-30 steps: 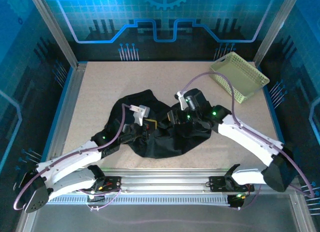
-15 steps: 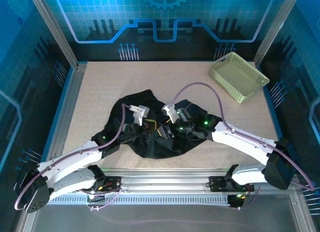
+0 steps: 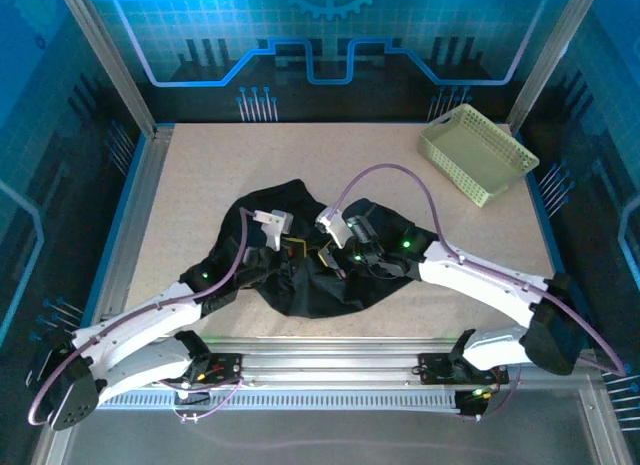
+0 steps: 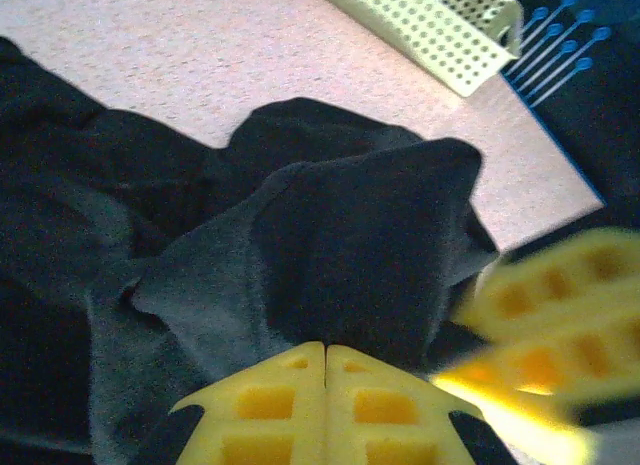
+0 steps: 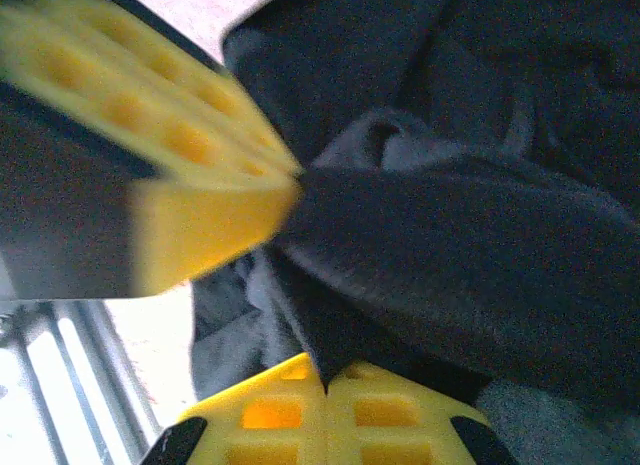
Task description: Fold the inside-out t-shirt
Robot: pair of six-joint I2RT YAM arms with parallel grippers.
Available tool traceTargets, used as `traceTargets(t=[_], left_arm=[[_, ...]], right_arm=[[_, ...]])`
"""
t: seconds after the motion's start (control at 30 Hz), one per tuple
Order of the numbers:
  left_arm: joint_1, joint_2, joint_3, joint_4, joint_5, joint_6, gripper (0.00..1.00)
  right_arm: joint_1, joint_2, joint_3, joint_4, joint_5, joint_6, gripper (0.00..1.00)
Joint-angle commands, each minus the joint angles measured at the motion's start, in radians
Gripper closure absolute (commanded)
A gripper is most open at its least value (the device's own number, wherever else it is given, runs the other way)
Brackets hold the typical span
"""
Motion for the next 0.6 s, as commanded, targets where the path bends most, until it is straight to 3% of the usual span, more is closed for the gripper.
traceTargets(t=[0.0, 0.1, 0.2, 0.3, 0.43, 0.57], left_arm=[[0.022, 0.044, 0.065, -0.071, -0.068, 0.024, 1.0], [0.024, 0.103, 0.132, -0.142, -0.094, 0.058, 0.97], [0.012, 0.095, 0.158, -0.168, -0.098, 0.091, 0.77], [-0.027, -0.023, 0.09, -0.108, -0.135, 0.103, 0.55], [-0.099, -0.171, 0.003, -0.055, -0.167, 0.122, 0.47], [-0.148, -0.16, -0.01, -0.037, -0.167, 0.134, 0.26]], right_arm=[[0.016, -0.084, 0.067, -0.049, -0.006, 0.035, 1.0], [0.016, -0.098, 0.129, -0.113, 0.032, 0.096, 1.0], [0.014, -0.076, 0.208, -0.173, 0.057, 0.161, 1.0], [0.007, -0.045, 0.271, -0.198, 0.063, 0.215, 1.0], [-0.016, 0.002, 0.334, -0.21, 0.063, 0.265, 1.0], [-0.02, 0.048, 0.384, -0.198, 0.018, 0.266, 1.0]])
